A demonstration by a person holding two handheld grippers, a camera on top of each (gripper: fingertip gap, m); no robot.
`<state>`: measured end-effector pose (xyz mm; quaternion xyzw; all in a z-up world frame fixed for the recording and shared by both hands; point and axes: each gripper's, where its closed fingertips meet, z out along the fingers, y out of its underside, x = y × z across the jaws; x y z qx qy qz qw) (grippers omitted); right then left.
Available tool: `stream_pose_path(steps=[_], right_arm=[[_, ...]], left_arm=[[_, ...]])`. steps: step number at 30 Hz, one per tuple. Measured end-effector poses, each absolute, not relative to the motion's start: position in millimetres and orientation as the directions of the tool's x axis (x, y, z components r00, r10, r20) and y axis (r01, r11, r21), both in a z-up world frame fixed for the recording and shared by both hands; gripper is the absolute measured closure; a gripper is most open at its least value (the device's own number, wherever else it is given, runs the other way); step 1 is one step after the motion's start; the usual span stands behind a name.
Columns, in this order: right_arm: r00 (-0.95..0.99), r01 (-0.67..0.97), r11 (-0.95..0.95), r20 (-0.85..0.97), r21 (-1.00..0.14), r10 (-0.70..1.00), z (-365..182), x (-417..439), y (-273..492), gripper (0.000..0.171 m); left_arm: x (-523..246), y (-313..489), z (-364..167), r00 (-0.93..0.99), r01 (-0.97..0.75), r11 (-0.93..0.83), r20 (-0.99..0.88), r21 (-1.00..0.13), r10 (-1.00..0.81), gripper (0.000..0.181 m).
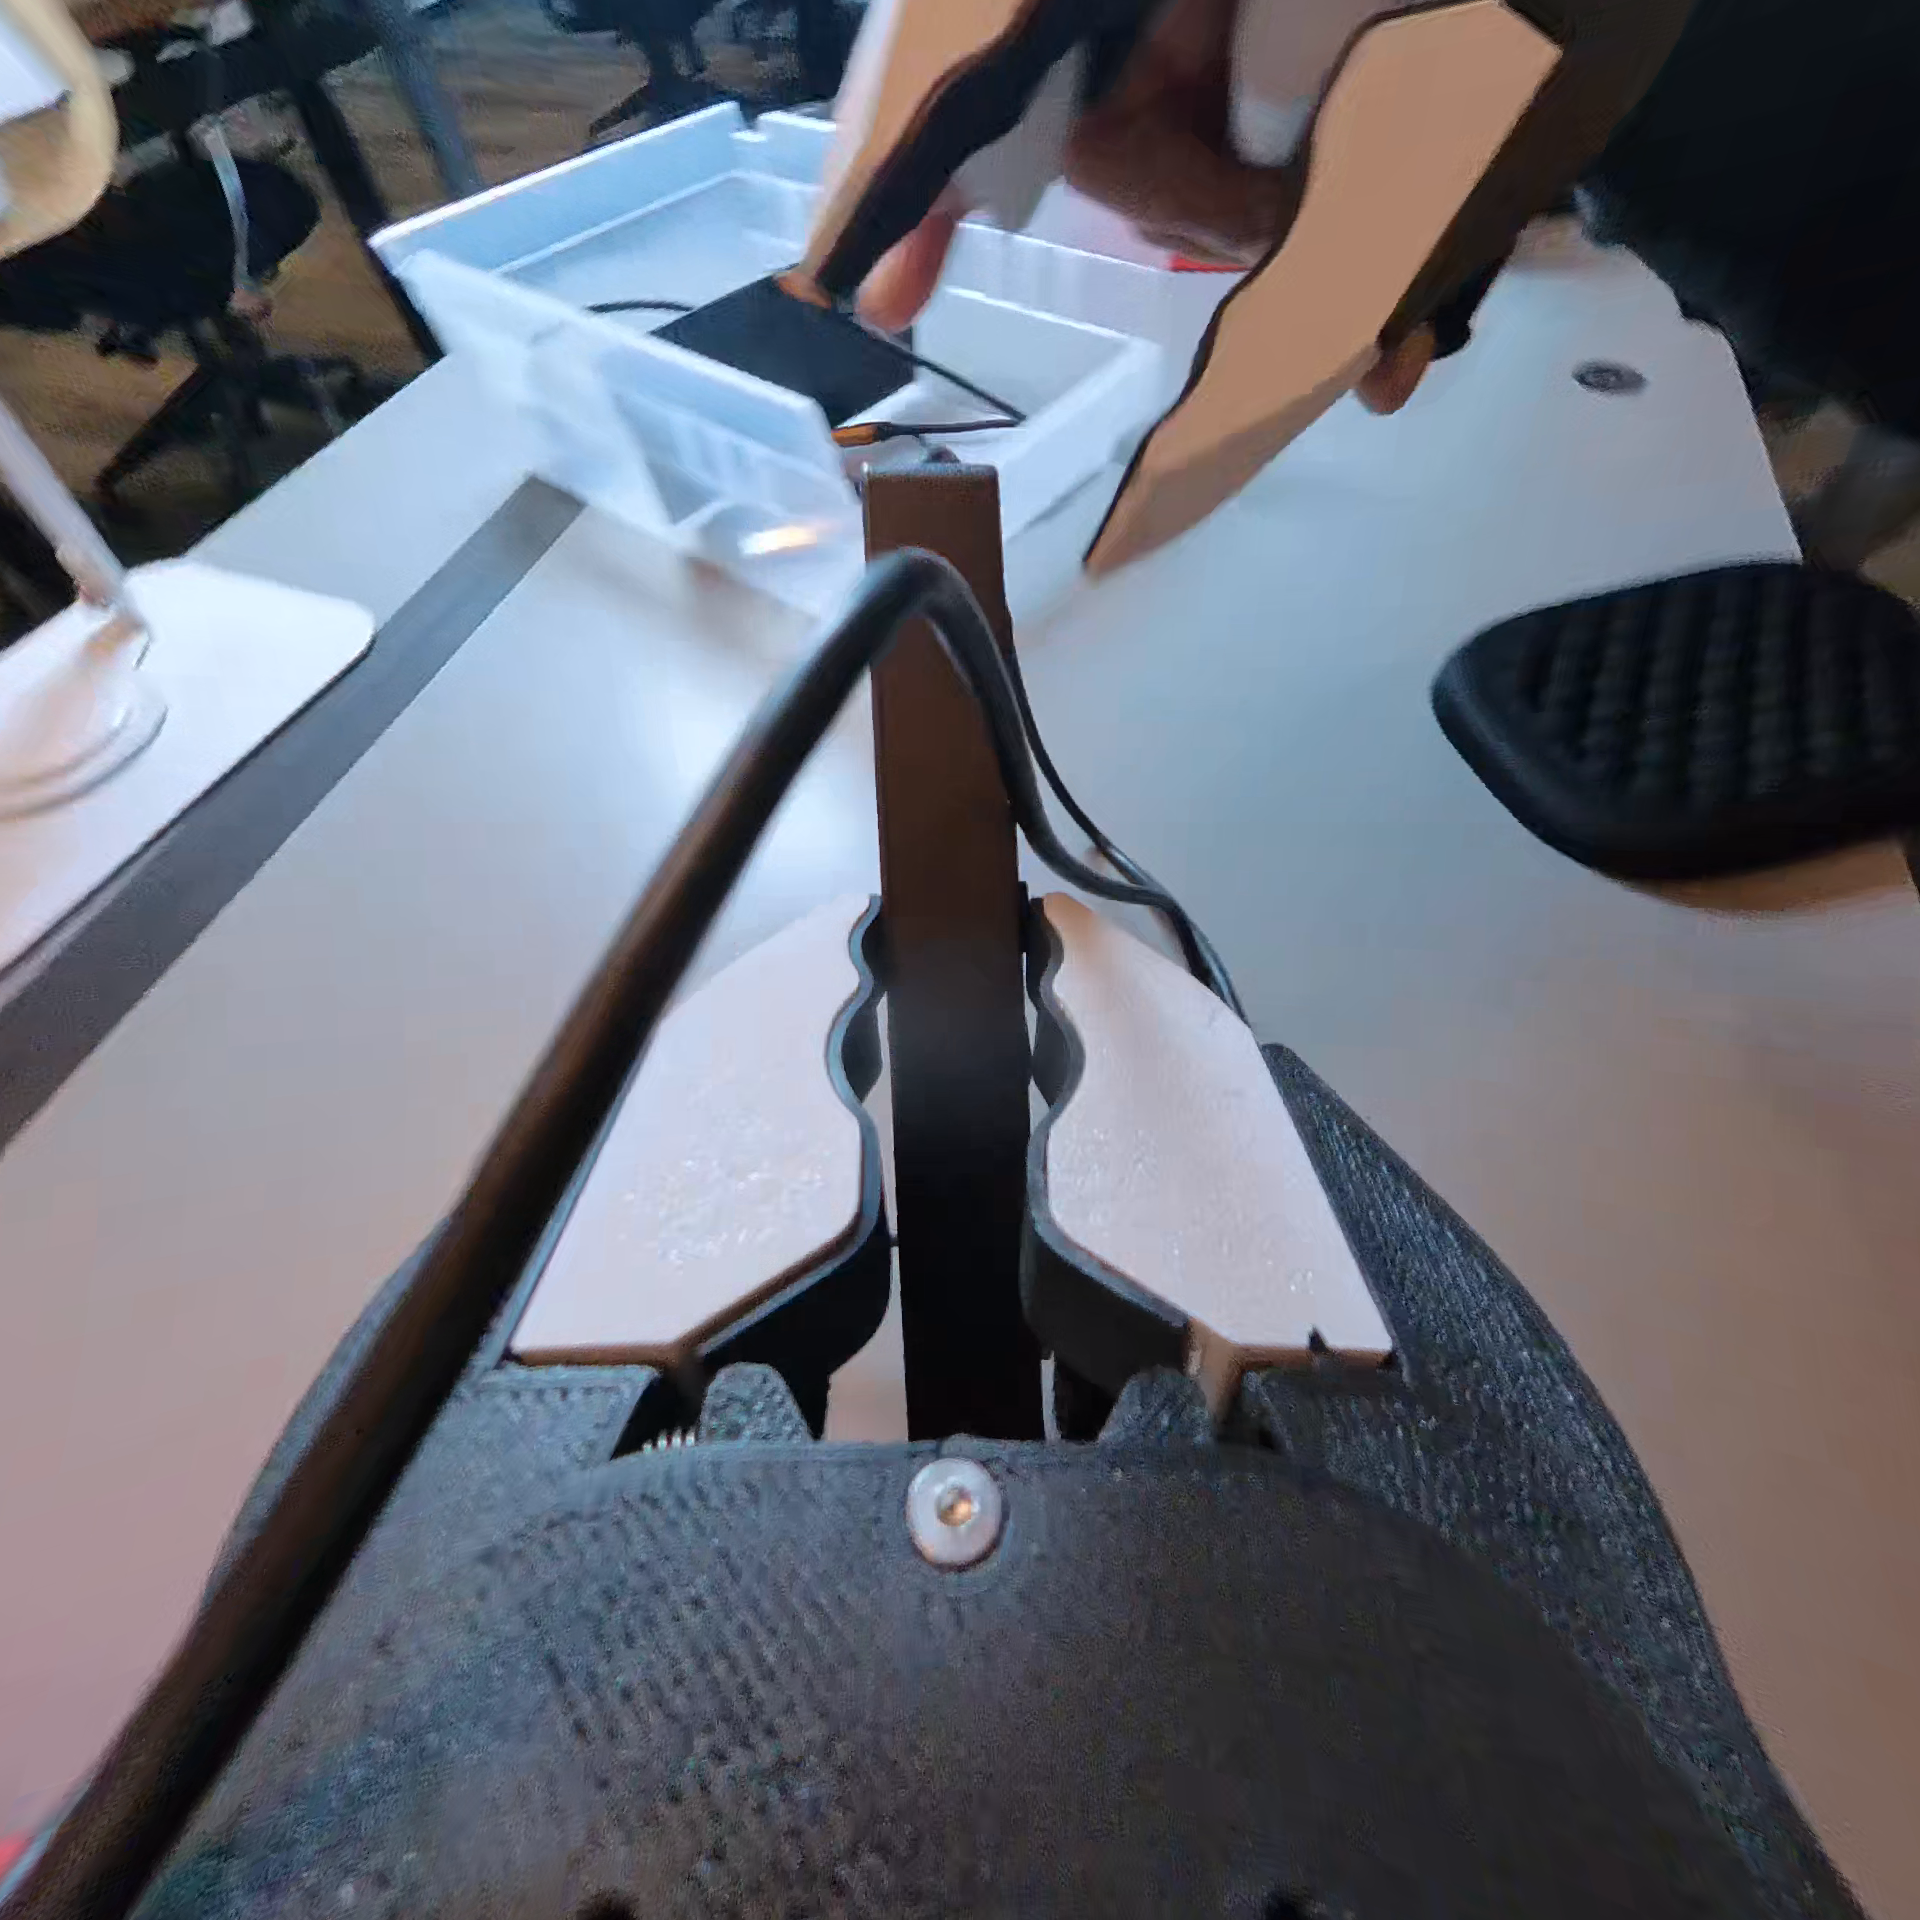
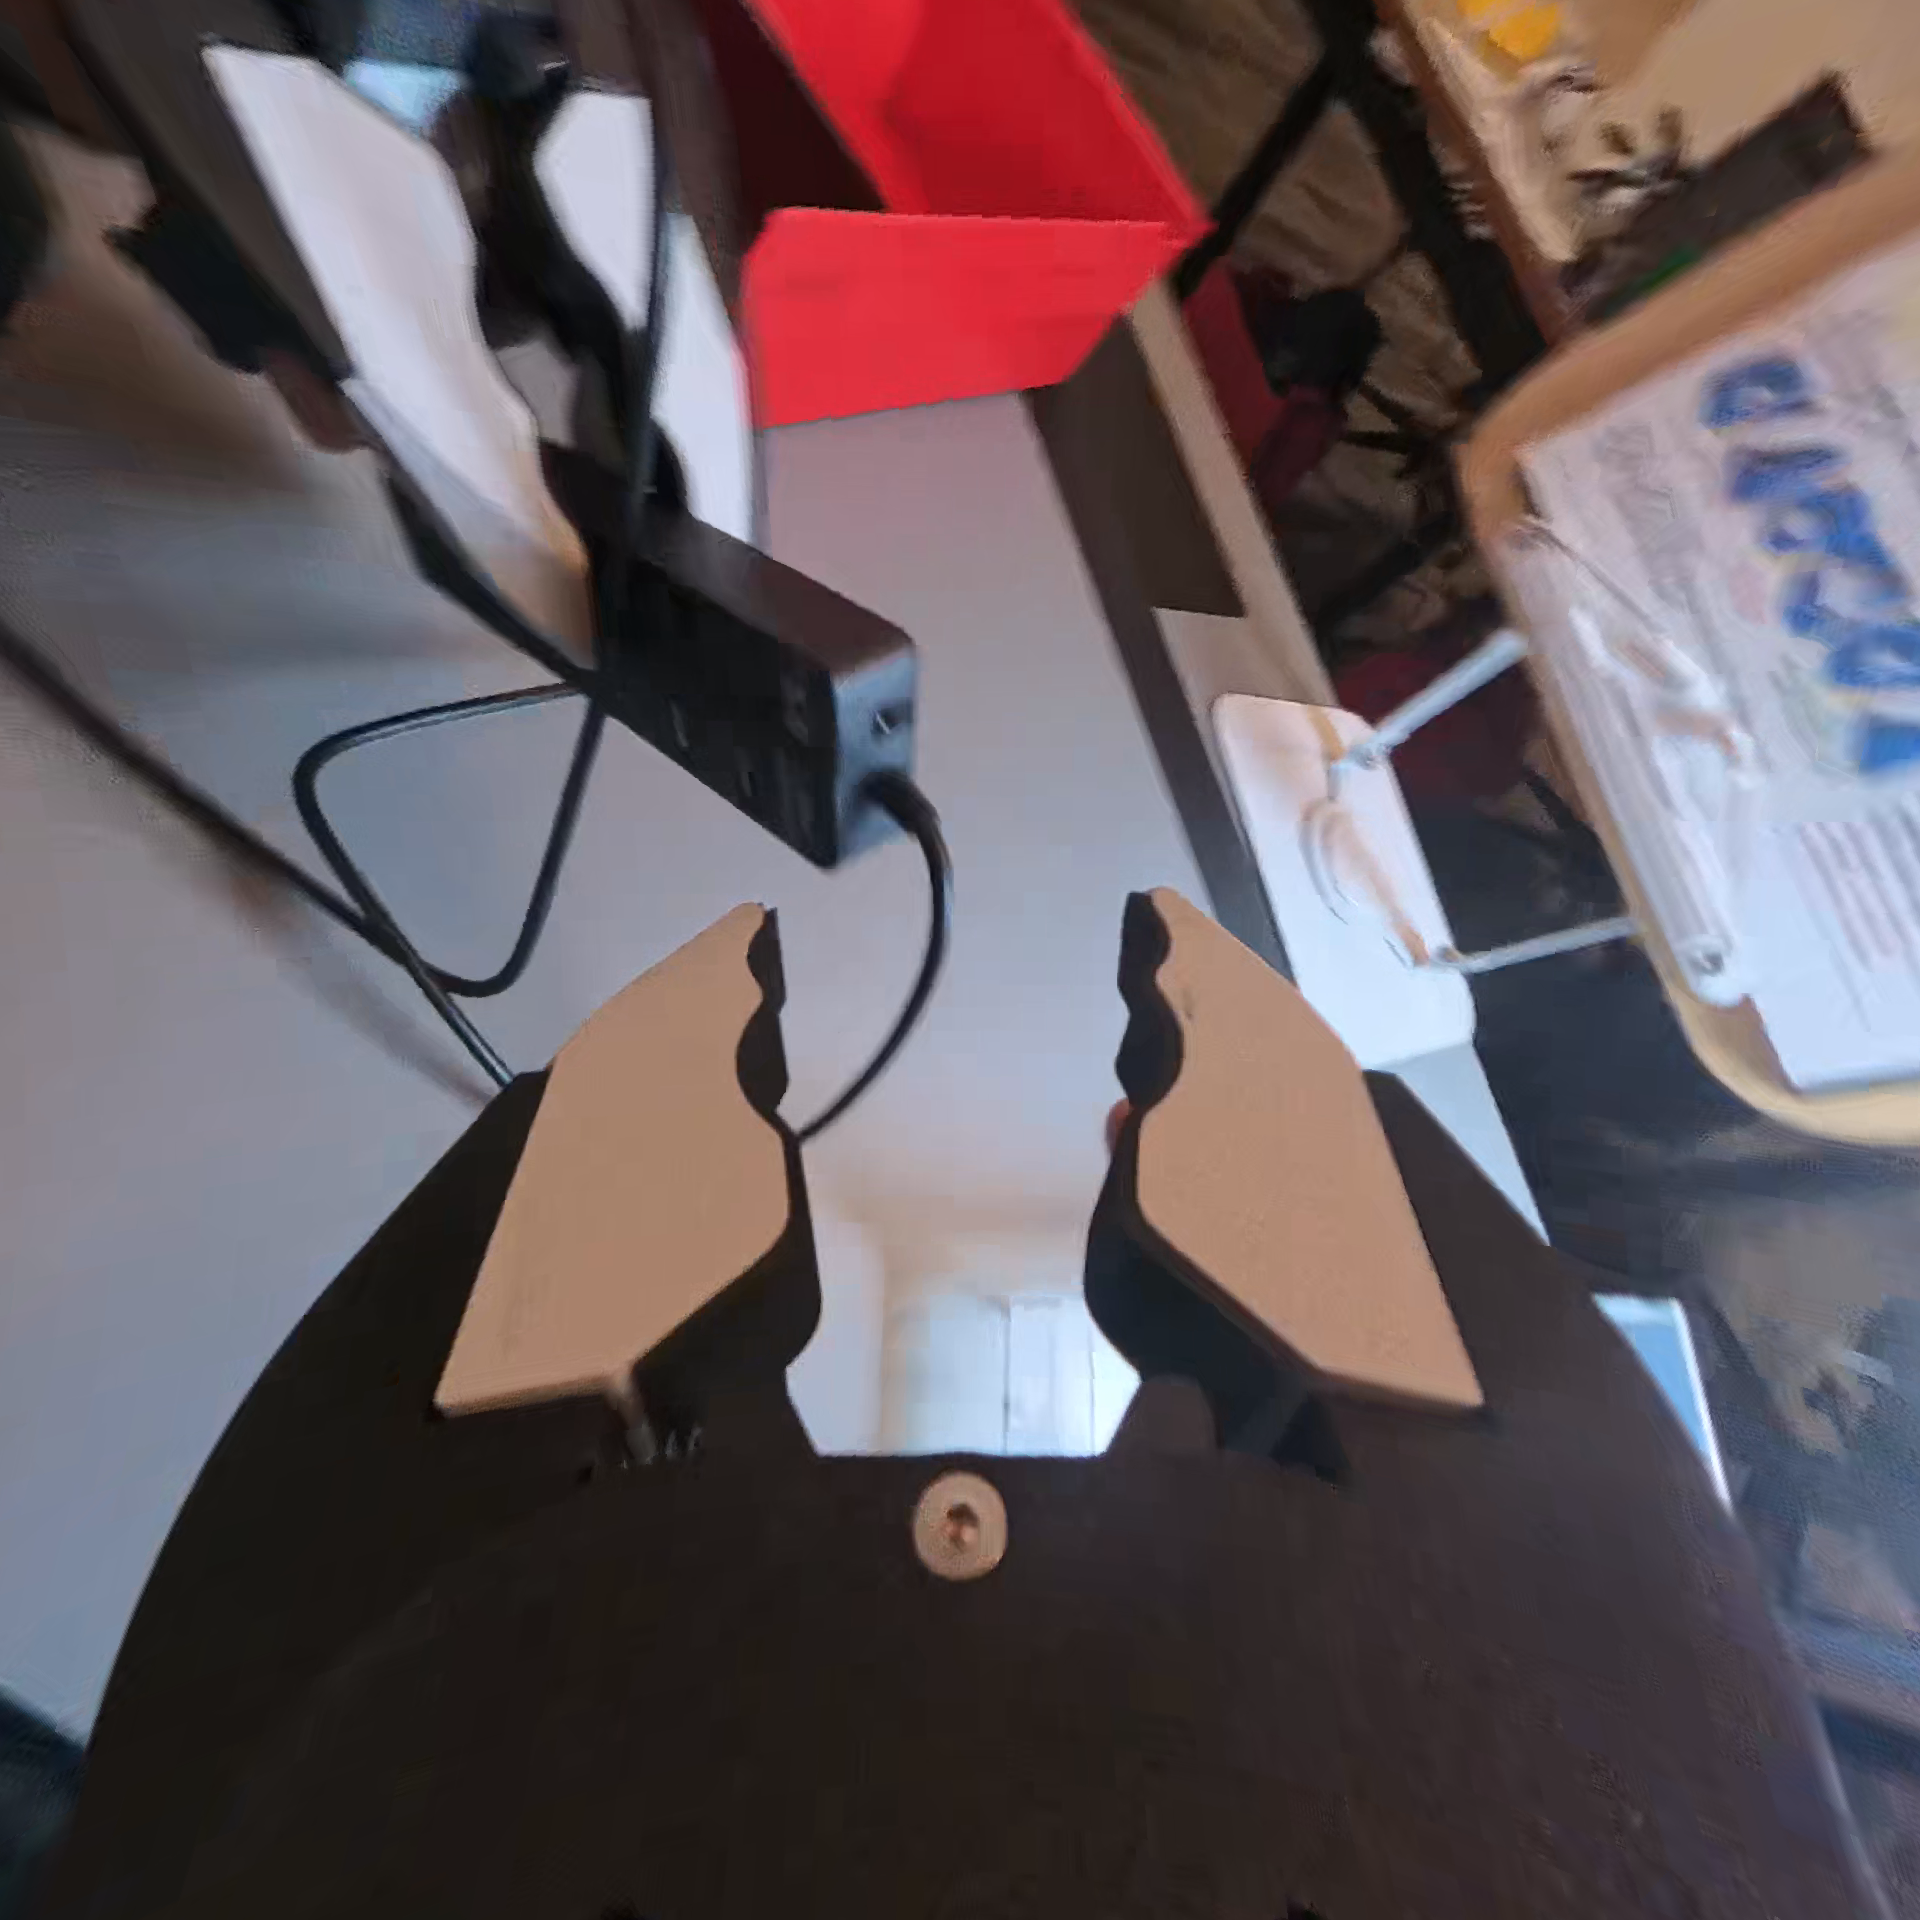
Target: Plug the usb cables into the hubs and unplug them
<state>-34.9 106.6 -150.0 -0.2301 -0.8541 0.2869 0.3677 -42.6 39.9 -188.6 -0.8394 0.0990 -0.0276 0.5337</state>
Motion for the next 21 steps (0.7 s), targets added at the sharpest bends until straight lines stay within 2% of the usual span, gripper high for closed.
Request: stream_pose_path(steps=[2, 4, 5, 7, 9, 11, 13, 16, 21], right_arm=[[-0.768, 0.183, 0.808, 0.432, -0.56, 0.473, -170.9, -18.2, 78.4, 0.106], [-0.789, 0.147, 0.88, 0.483, -0.451, 0.379, -179.2, -16.3, 66.8, 0.109], [-0.789, 0.117, 0.904, 0.515, -0.41, 0.336, -177.7, -16.3, 64.8, 0.123], [-0.82, 0.116, 0.896, 0.468, -0.428, 0.329, -171.6, -9.4, 58.0, 0.138], [-0.827, 0.111, 0.878, 0.446, -0.466, 0.341, -157.2, -5.2, 56.7, 0.143], [-0.818, 0.122, 0.857, 0.438, -0.501, 0.372, -131.4, -2.1, 63.1, 0.143], [-0.777, 0.126, 0.838, 0.473, -0.531, 0.416, -93.8, -1.7, 78.5, 0.144], [-0.671, 0.153, 0.829, 0.559, -0.538, 0.487, -30.7, -3.7, 117.1, 0.144], [-0.414, 0.263, 0.851, 0.744, -0.454, 0.525, 61.4, -15.4, 198.1, 0.144]], left_arm=[[-25.0, 42.3, -189.0, 0.961, -0.218, -0.418, -0.119, -0.882, -0.25, 0.156], [-11.1, 40.4, -193.4, 0.941, -0.277, -0.448, -0.145, -0.85, -0.306, 0.155], [-7.9, 38.5, -197.5, 0.932, -0.306, -0.459, -0.164, -0.834, -0.324, 0.155], [-10.0, 38.0, -194.7, 0.932, -0.315, -0.435, -0.19, -0.844, -0.308, 0.154], [-8.7, 36.7, -176.8, 0.943, -0.251, -0.384, -0.135, -0.889, -0.303, 0.154], [-14.8, 33.5, -152.7, 0.96, -0.198, -0.312, -0.119, -0.929, -0.254, 0.15], [-32.9, 25.9, -126.0, 0.978, -0.19, -0.235, -0.162, -0.953, -0.133, 0.133], [-48.0, 4.4, -98.7, 0.987, -0.161, -0.177, -0.155, -0.971, -0.048, 0.152], [-62.5, -6.6, -128.4, 0.996, -0.086, -0.317, -0.082, -0.945, -0.027, 0.157]])
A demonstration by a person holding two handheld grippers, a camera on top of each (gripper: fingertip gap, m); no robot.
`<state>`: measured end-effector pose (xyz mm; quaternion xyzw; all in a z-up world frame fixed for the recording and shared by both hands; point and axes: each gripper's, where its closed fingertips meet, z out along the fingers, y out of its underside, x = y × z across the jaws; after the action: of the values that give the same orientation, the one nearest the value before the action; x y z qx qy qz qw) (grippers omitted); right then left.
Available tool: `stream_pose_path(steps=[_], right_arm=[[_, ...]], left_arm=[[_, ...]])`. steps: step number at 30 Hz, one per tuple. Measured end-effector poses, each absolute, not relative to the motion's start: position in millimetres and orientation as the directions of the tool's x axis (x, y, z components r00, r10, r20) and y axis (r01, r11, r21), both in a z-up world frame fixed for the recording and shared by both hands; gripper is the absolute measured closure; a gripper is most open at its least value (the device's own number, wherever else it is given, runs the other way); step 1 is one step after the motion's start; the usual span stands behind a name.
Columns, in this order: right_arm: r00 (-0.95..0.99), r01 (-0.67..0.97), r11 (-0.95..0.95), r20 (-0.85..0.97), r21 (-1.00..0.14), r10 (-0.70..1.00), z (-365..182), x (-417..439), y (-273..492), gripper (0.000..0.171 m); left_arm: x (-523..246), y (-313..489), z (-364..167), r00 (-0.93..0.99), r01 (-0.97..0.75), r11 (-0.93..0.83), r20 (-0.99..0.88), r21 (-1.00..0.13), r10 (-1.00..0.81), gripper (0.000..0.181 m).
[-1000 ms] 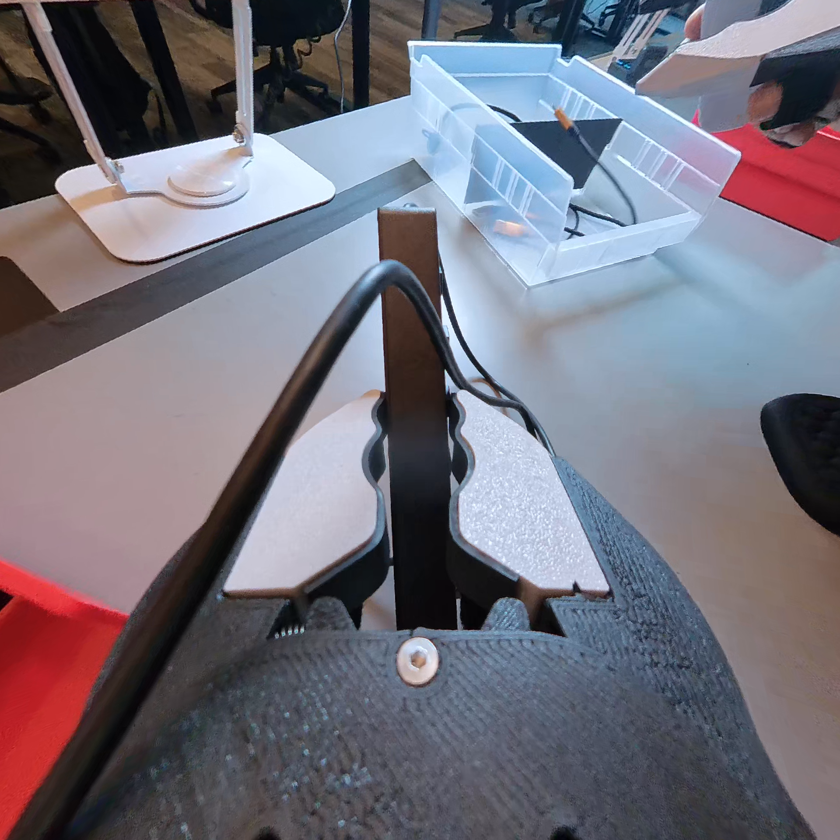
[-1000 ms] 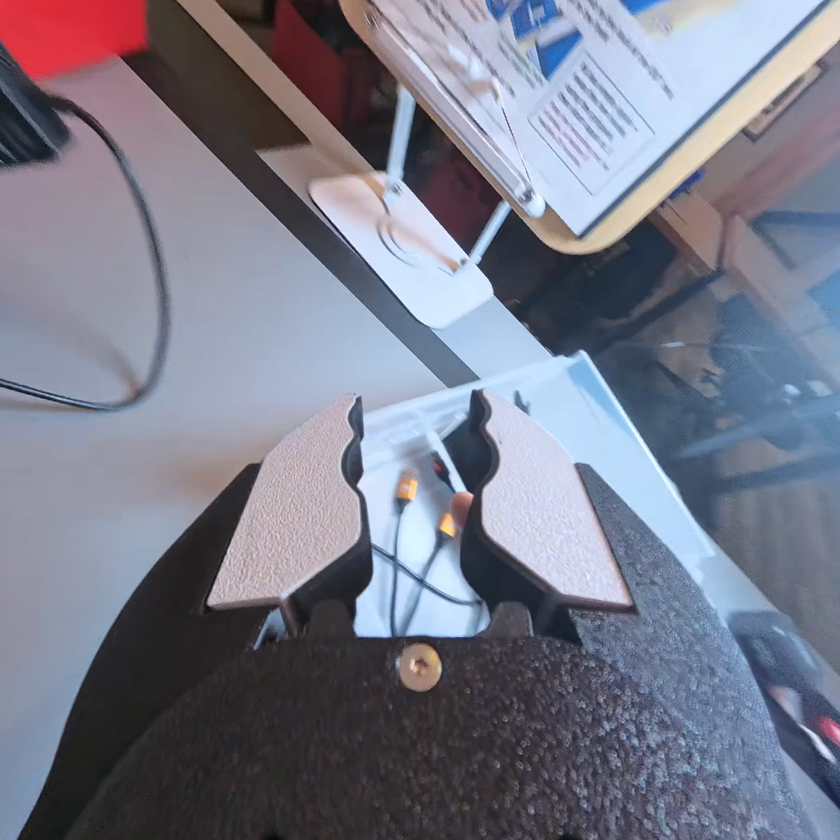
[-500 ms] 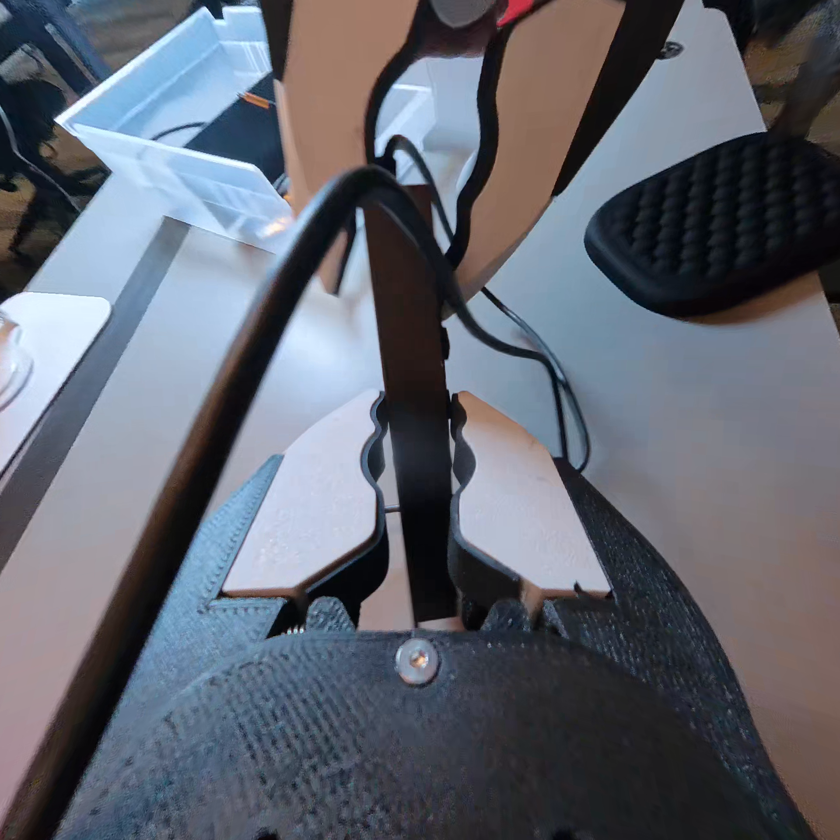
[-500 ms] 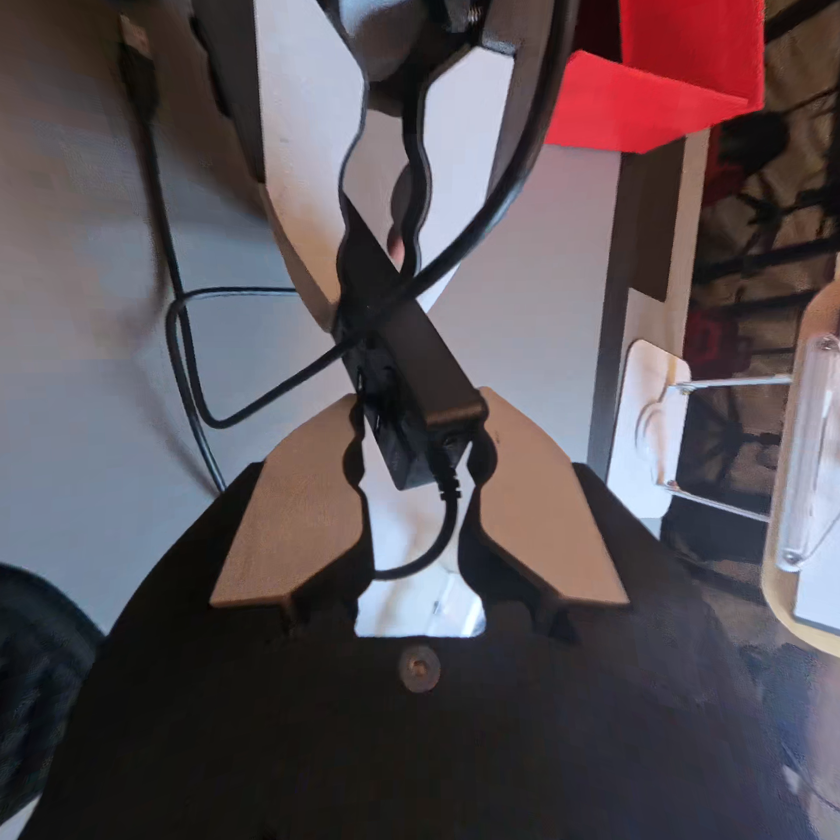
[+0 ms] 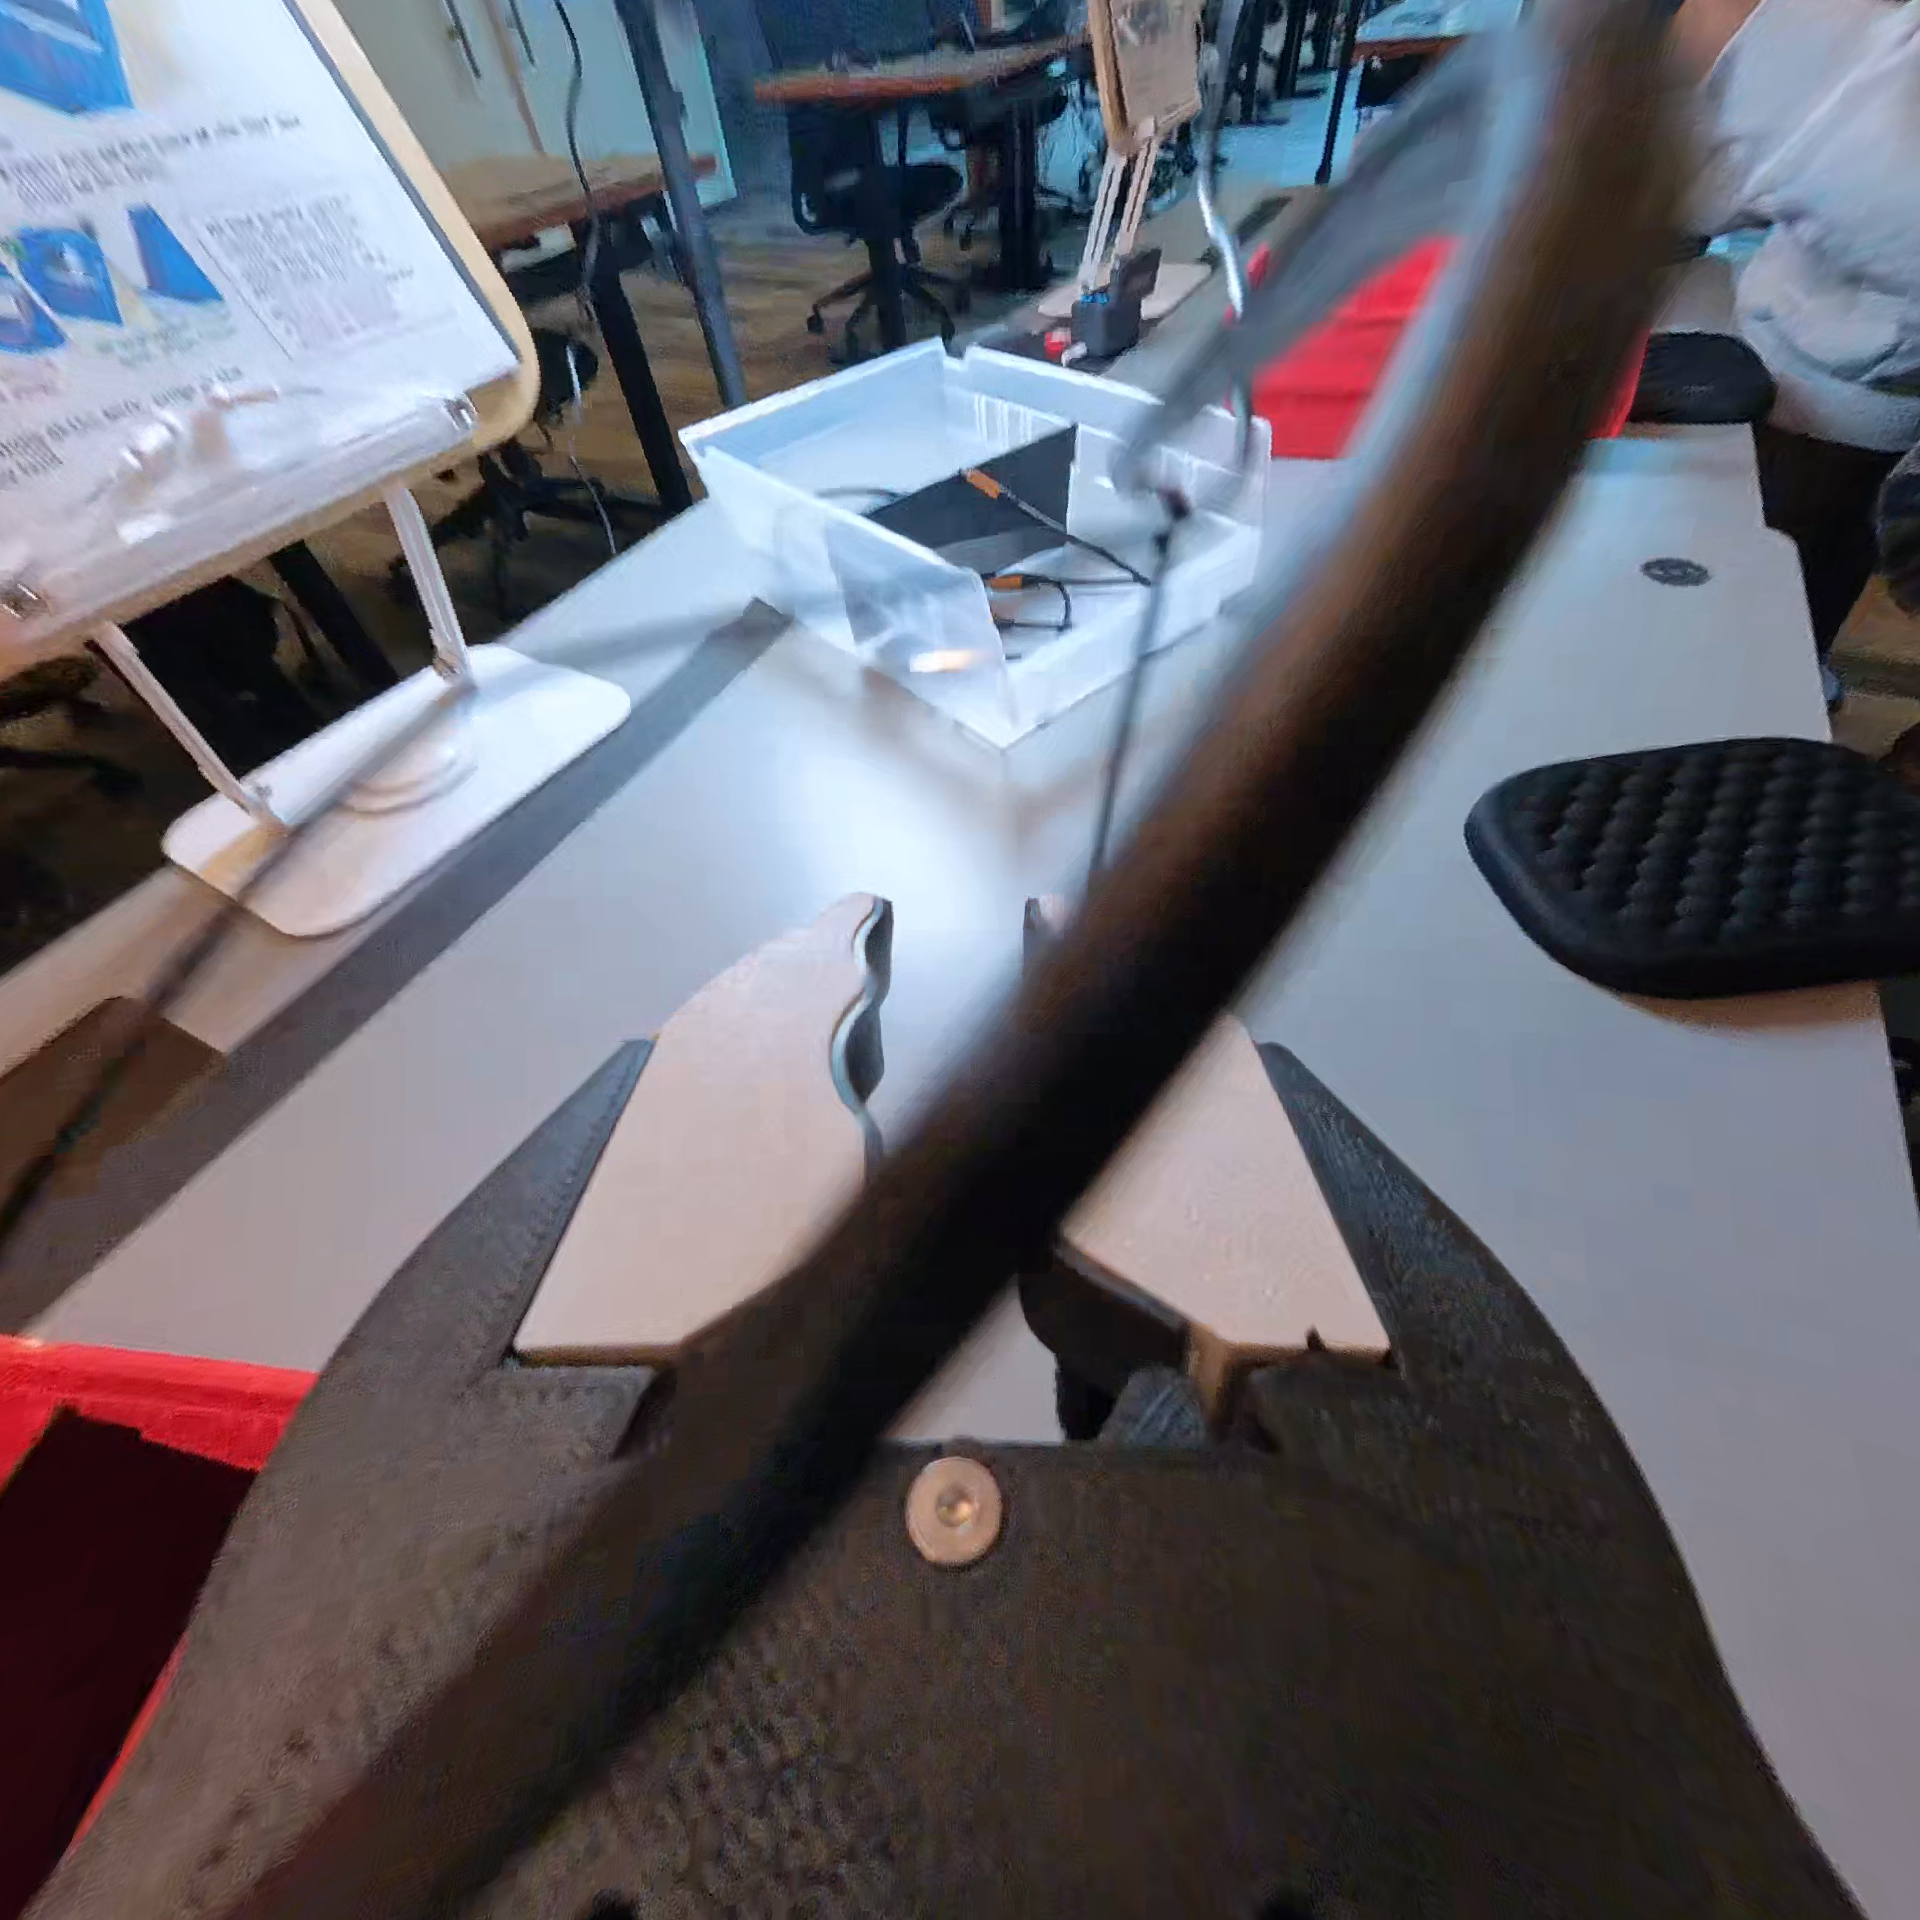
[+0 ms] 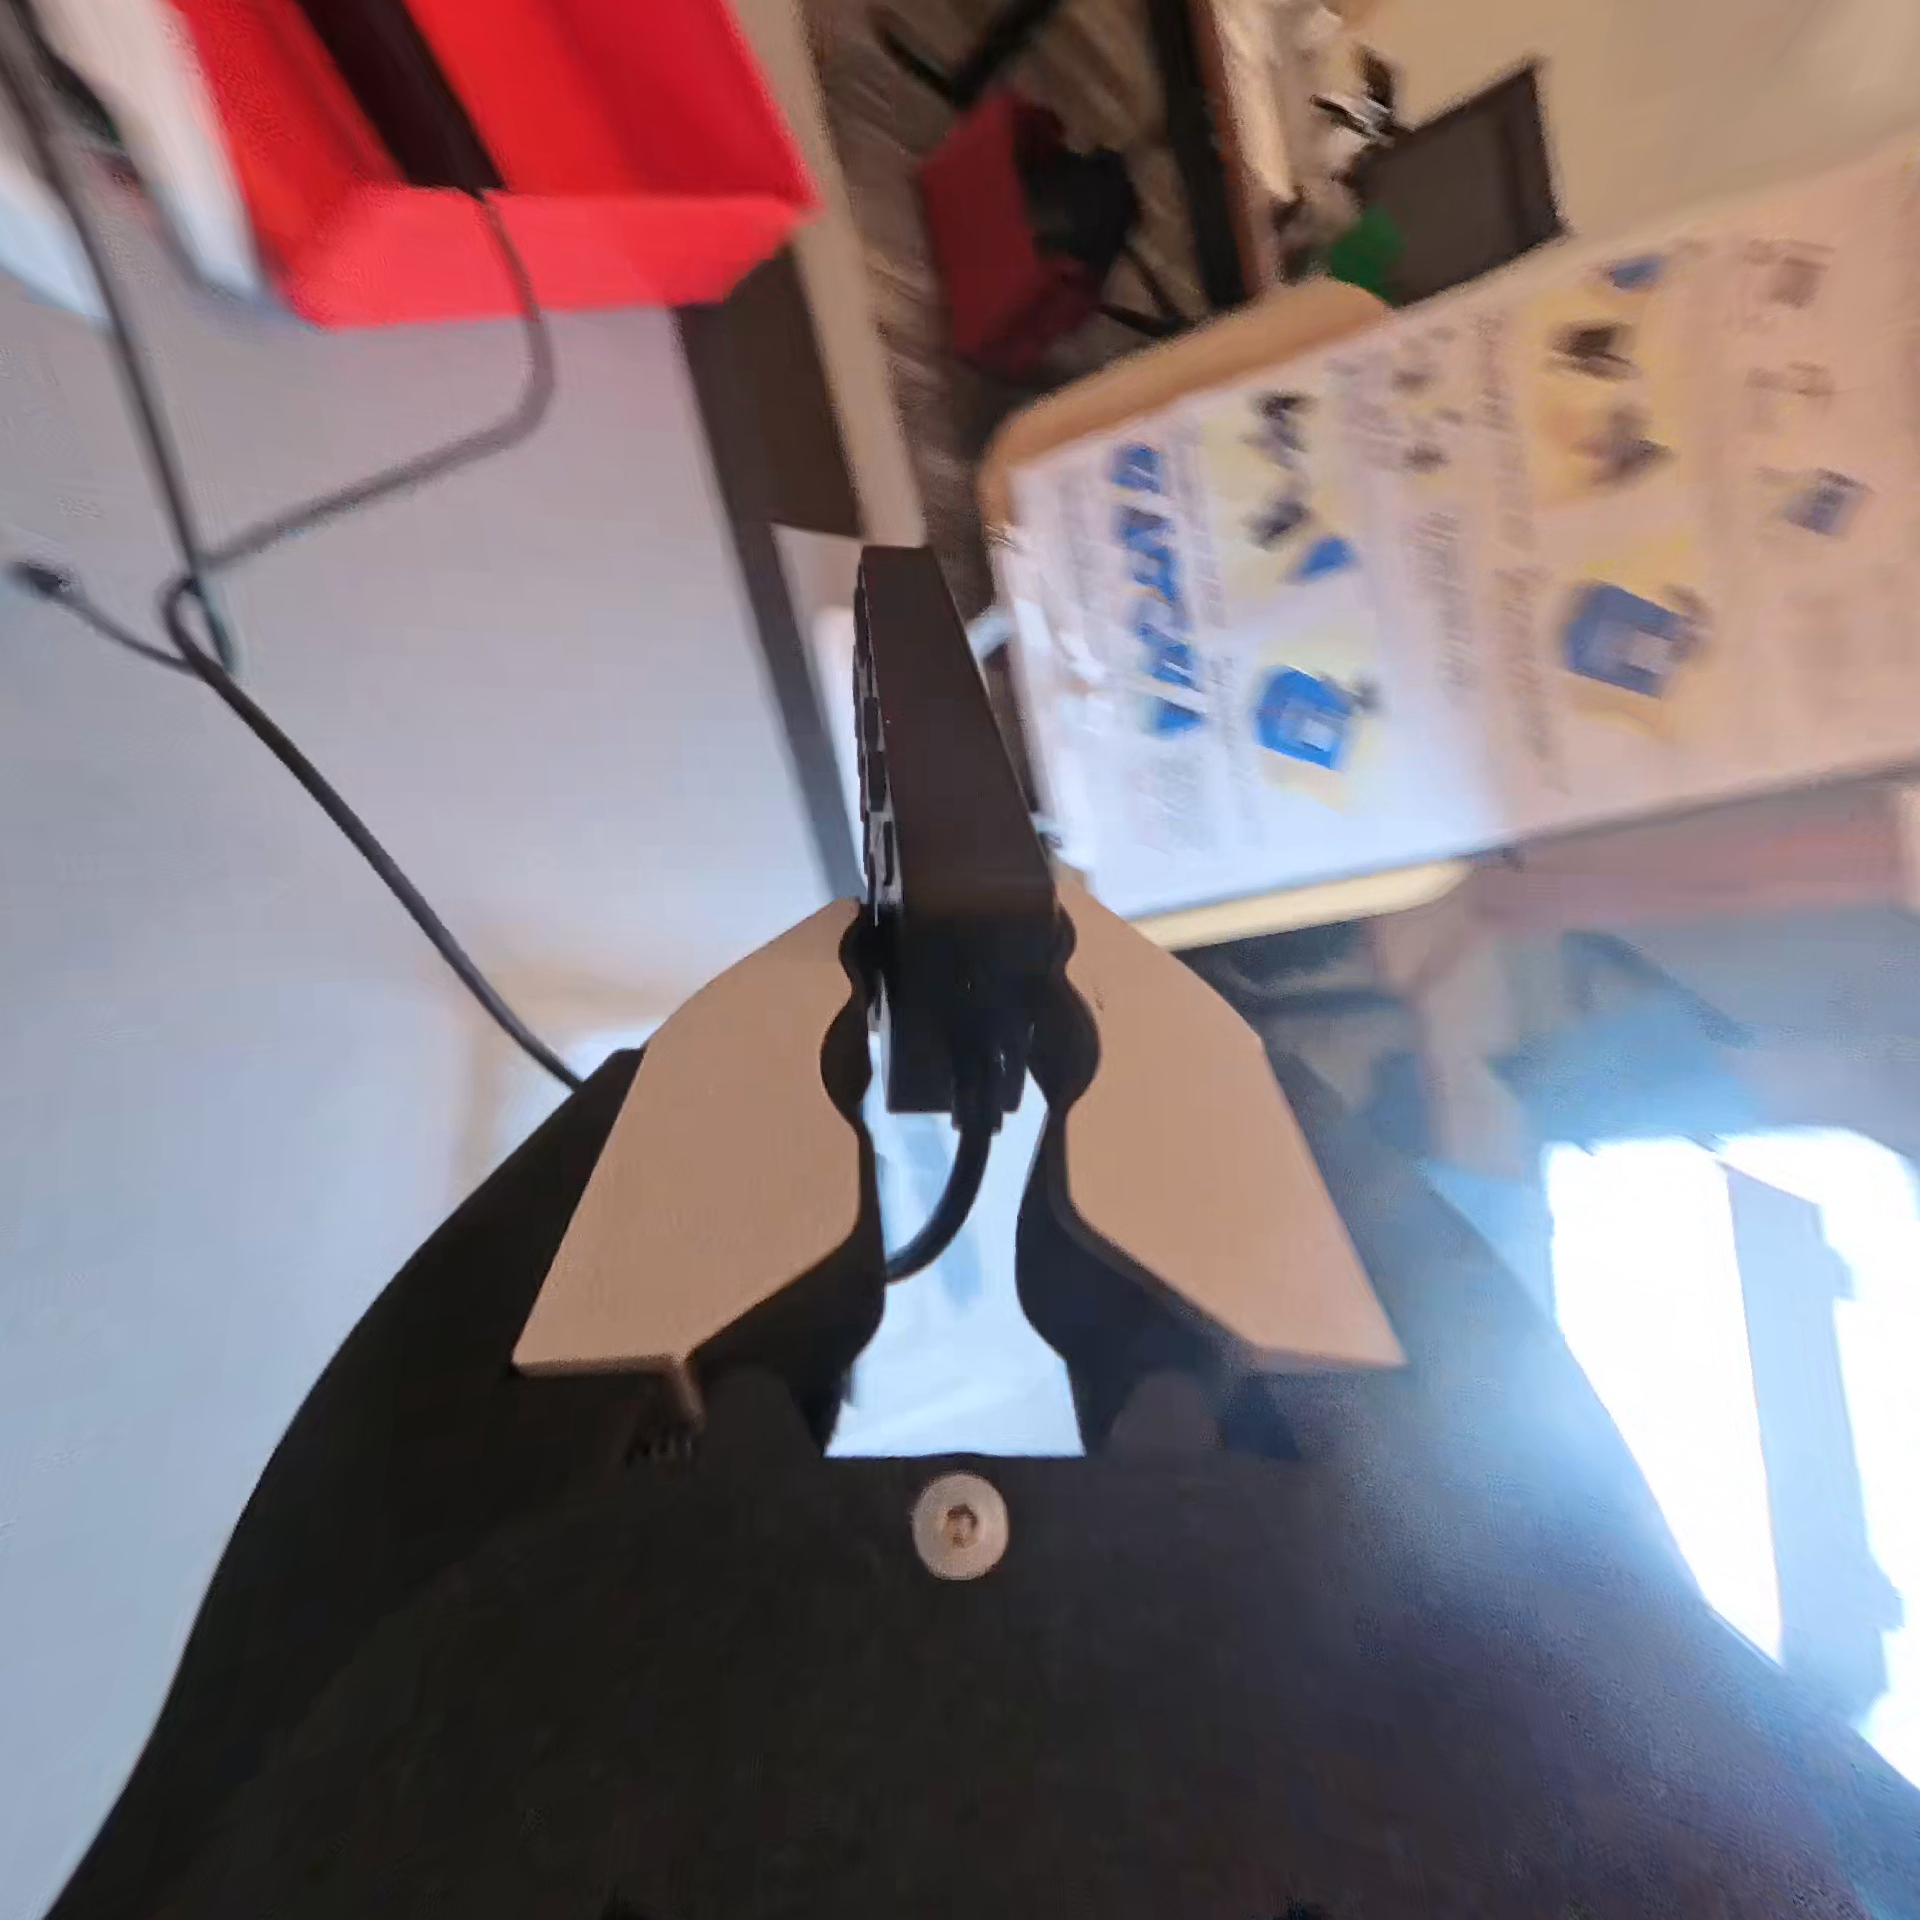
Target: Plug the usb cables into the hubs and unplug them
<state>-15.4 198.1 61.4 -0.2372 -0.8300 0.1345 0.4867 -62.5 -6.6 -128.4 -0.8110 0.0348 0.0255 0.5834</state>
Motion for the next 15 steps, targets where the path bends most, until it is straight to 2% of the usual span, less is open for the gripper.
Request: stream_pose_path(steps=[3, 7, 11, 15], right_arm=[[-0.27, 0.373, 0.853, 0.837, -0.365, 0.476, 93.5, -28.2, 248.3, 0.144], [-0.201, 0.537, 0.811, 0.899, -0.231, 0.39, 81.3, -50.2, 314.0, 0.144], [-0.199, 0.644, 0.742, 0.897, -0.183, 0.394, 20.8, -72.1, 372.6, 0.143], [-0.25, 0.719, 0.679, 0.857, -0.148, 0.451, -63.8, -87.8, 415.9, 0.144]], left_arm=[[-59.6, -1.7, -151.2, 0.998, -0.048, -0.394, -0.031, -0.918, -0.051, 0.157], [-55.0, 2.5, -162.2, 0.997, -0.07, -0.424, -0.045, -0.903, -0.07, 0.158], [-54.4, 2.5, -168.6, 0.996, -0.085, -0.437, -0.057, -0.895, -0.075, 0.158], [-59.1, 2.2, -172.3, 0.997, -0.074, -0.442, -0.052, -0.894, -0.063, 0.159]])
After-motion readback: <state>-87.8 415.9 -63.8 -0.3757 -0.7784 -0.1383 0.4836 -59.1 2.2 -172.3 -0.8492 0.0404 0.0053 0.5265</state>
